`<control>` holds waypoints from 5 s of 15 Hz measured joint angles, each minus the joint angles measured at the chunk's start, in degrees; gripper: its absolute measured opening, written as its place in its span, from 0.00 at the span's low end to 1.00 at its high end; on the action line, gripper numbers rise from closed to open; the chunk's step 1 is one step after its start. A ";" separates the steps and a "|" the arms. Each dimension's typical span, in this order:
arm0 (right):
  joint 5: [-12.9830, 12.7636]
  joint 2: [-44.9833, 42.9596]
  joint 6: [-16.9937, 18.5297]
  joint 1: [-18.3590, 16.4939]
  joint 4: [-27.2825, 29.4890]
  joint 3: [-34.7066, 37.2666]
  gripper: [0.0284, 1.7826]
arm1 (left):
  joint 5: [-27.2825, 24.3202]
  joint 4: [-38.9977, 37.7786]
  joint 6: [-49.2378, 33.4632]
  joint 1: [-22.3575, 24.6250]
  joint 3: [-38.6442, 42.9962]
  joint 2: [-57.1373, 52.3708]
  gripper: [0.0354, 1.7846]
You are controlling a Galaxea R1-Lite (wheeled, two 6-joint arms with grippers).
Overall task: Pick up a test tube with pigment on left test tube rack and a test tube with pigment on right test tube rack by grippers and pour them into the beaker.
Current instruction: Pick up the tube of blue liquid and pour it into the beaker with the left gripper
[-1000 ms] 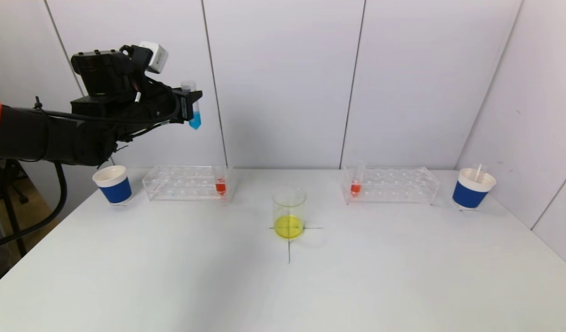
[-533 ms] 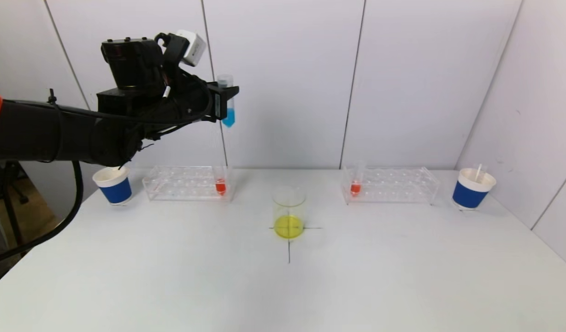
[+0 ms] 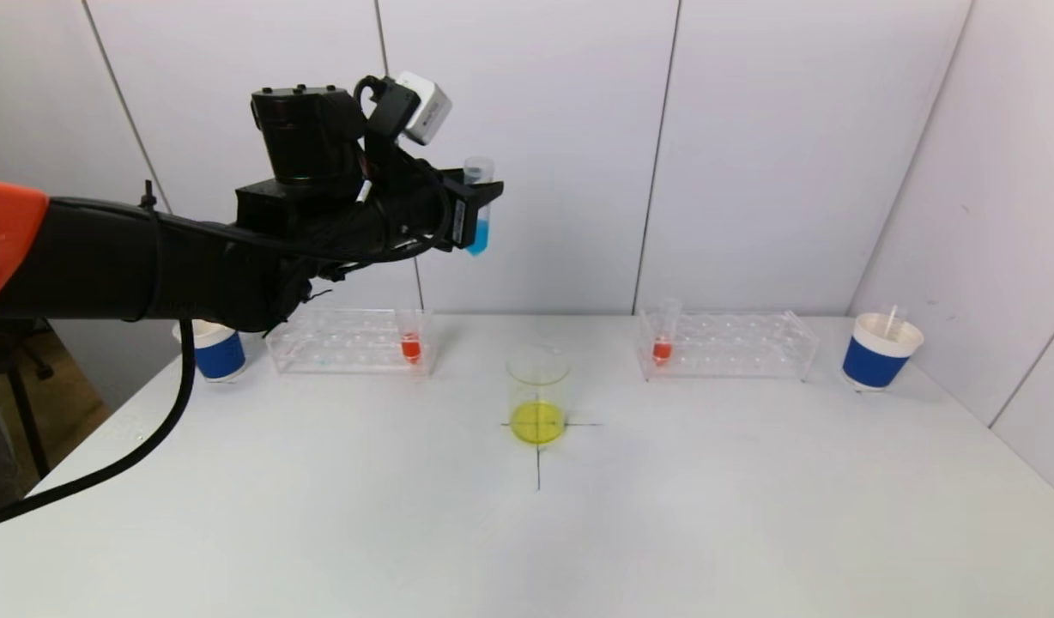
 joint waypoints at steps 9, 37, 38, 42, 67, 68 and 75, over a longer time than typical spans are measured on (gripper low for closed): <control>-0.02 0.00 0.00 0.02 0.00 0.00 0.99 | -8.70 -2.88 10.40 -0.94 5.11 1.58 0.23; -0.02 0.00 -0.02 0.02 0.00 0.00 0.99 | -33.18 -17.83 42.02 3.61 12.41 11.89 0.23; -0.02 0.00 0.00 0.02 0.00 0.00 0.99 | -33.19 -17.46 43.67 3.74 12.37 11.86 0.23; 0.00 0.00 0.00 0.02 0.00 0.00 0.99 | -33.02 -17.31 48.13 3.89 12.04 11.89 0.23; -0.02 0.00 0.00 0.02 0.02 0.00 0.99 | -25.58 -3.91 70.49 3.83 6.10 14.86 0.23; -0.06 0.00 0.00 0.02 0.02 0.00 0.99 | -25.16 -2.85 71.97 3.80 5.66 14.86 0.23; -0.02 0.00 0.00 0.02 0.02 0.00 0.99 | -22.74 0.05 77.57 3.22 2.12 14.95 0.23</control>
